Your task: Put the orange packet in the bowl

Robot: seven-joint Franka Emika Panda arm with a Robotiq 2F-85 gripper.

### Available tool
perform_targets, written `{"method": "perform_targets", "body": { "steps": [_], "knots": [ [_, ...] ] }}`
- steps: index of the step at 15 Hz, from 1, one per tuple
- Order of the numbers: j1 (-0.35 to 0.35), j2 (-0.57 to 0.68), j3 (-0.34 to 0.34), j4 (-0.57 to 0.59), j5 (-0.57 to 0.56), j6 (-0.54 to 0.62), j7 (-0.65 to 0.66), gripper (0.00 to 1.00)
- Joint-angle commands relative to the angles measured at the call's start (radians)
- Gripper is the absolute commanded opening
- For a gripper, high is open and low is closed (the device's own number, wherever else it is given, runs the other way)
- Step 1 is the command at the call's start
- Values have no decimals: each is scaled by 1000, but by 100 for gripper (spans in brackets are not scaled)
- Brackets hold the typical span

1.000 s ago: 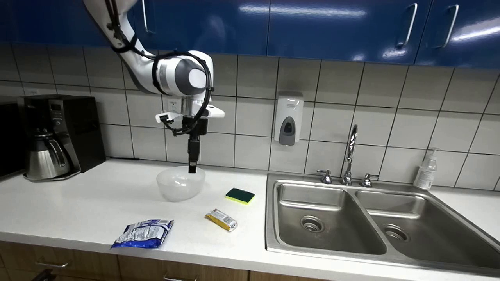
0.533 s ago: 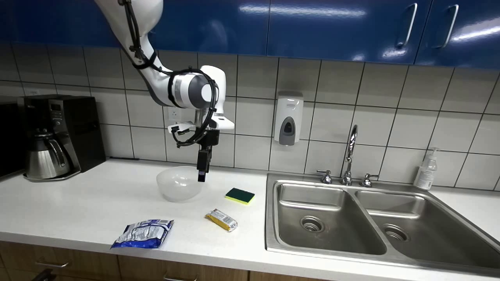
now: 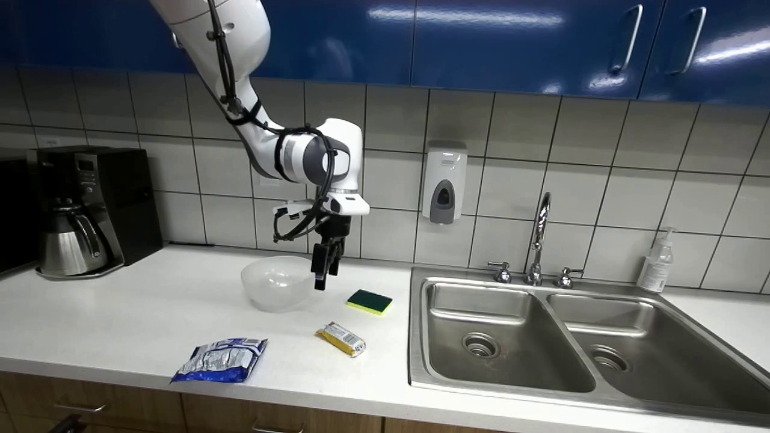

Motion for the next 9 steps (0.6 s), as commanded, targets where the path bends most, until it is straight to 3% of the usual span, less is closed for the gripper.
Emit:
{"method": "perform_targets", "body": {
  "steps": [1,9],
  "knots": [
    [-3,59,-7,42,48,19,77,100],
    [-25,161,-21,50,83,53,150,100]
  ]
}}
